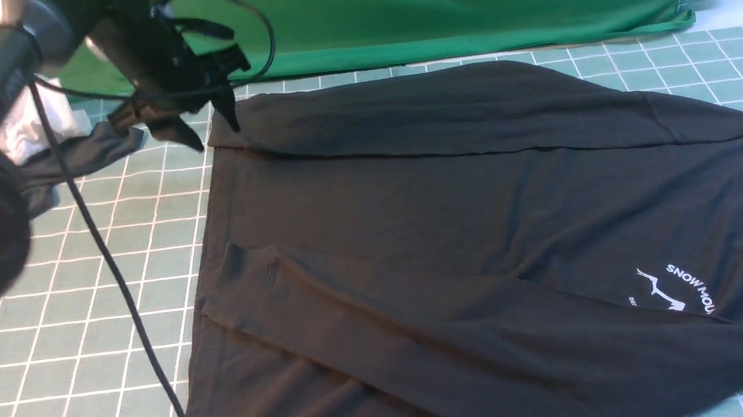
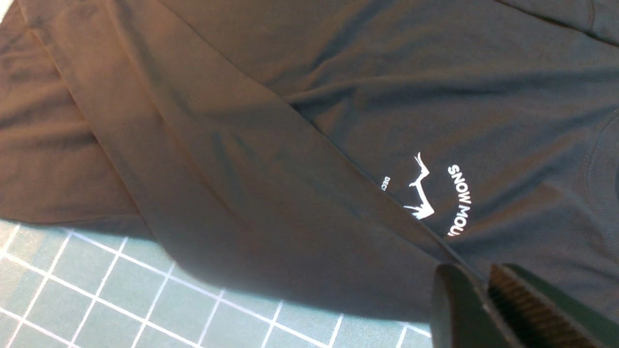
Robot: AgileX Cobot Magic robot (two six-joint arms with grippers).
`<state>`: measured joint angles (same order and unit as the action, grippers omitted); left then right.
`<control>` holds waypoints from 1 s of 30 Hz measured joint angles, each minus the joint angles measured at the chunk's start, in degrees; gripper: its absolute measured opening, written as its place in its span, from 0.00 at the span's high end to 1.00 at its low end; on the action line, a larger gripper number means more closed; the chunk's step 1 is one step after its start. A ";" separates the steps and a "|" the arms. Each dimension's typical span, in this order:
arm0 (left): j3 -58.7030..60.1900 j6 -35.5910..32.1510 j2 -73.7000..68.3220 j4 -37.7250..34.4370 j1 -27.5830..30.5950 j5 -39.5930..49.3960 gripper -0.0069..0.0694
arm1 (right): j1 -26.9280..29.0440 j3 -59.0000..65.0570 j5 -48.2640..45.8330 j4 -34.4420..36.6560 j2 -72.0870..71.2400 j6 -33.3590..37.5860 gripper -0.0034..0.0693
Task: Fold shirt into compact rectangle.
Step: 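Grab the top left corner of the dark shirt with the left gripper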
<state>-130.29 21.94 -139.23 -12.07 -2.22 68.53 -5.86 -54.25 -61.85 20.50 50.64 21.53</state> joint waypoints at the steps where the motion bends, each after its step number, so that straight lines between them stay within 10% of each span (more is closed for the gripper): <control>1: -1.09 -0.07 -1.15 -1.13 0.15 0.26 0.45 | 0.00 0.00 0.00 0.00 0.00 0.00 0.83; 9: -3.14 -2.09 -6.04 -12.76 -1.03 -2.48 0.45 | 0.00 0.00 0.06 0.00 0.01 -0.06 0.81; 30: -3.18 0.49 -6.89 -3.31 -1.81 -11.88 0.45 | 0.00 0.00 0.36 0.00 0.06 -0.06 0.78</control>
<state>-133.47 22.42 -146.12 -15.38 -4.03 56.65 -5.86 -54.25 -61.49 20.50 50.70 21.47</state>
